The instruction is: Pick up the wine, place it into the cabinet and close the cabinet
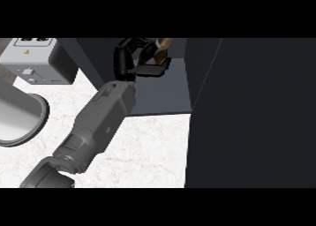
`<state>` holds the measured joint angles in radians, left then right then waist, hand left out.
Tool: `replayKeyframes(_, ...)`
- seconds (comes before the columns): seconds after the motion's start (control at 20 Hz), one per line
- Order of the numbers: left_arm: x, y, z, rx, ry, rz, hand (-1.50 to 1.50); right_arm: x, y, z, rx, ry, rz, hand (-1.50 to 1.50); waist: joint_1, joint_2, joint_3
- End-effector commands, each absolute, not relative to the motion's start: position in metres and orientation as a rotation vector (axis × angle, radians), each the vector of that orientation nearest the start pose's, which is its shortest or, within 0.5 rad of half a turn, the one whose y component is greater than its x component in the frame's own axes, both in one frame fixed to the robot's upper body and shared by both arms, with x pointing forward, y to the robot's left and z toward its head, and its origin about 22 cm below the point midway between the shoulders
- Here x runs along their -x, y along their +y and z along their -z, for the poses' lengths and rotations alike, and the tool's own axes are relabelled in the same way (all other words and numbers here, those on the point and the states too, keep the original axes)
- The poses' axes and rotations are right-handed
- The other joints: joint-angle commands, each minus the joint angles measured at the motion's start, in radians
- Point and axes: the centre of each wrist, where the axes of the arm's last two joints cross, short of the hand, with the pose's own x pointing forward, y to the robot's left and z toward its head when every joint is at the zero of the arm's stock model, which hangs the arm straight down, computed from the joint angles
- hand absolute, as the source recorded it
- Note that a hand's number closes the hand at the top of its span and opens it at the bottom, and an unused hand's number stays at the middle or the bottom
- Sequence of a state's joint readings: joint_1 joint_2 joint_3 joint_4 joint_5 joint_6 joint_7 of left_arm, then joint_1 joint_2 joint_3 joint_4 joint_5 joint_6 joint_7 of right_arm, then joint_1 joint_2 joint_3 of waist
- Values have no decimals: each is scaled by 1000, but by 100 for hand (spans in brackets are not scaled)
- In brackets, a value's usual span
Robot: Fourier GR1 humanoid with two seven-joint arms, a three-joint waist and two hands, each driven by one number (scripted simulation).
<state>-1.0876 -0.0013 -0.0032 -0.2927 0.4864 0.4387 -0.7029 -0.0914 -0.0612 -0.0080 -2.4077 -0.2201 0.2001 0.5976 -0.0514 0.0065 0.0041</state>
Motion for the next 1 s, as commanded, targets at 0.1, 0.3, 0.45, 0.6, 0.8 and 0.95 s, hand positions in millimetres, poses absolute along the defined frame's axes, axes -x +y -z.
replayKeyframes(0.1,-433,101,-40,-104,-1827,-279,150,-141,-229,-204,-318,-1914,-317,-150,-8,7,-4)
replayKeyframes(0.3,-428,112,-23,-120,-1832,-278,150,-149,-222,-206,-320,-1921,-331,-150,-7,12,-5)
replayKeyframes(0.45,-433,111,-33,-128,-1843,-280,150,-155,-222,-201,-320,-1925,-324,-150,-12,15,-5)
replayKeyframes(0.6,-426,108,-21,-174,-1820,-248,150,-155,-227,-203,-295,-1917,-320,-150,-3,10,-5)
replayKeyframes(0.8,-428,116,-19,-225,-1810,-202,-150,-153,-216,-202,-319,-1912,-313,-150,-5,11,-5)
replayKeyframes(0.95,-420,131,-2,-267,-1806,-201,-150,-150,-221,-201,-310,-1943,-307,-150,-16,16,-5)
